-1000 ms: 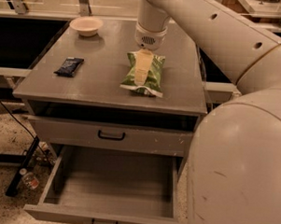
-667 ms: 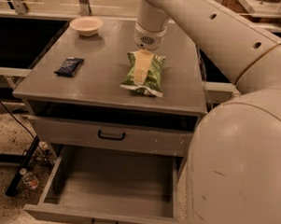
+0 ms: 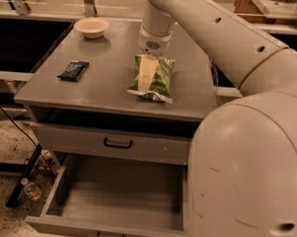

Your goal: Place green jalapeno chip bag into middle drawer

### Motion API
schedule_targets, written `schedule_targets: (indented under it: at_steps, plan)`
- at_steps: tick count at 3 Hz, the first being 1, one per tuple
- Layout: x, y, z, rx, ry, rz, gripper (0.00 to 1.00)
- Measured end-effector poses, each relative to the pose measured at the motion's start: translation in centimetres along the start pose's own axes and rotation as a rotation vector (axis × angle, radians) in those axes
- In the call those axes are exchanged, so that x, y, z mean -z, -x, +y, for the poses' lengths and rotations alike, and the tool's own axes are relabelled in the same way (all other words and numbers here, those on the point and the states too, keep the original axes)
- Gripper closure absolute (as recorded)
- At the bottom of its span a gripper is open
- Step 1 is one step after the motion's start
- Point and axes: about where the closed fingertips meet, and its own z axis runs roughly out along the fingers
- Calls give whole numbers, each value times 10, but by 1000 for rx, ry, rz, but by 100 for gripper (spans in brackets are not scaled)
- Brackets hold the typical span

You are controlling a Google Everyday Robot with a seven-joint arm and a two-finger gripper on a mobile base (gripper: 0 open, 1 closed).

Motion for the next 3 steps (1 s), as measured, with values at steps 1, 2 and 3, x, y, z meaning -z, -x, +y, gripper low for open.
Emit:
schedule_targets:
  at_steps: [1, 2, 3]
  plan:
    - [-2, 1, 0, -1, 6, -2, 0]
    - [-14, -2, 0, 9, 17, 23, 0]
    - [-24, -4, 2, 21, 25, 38, 3]
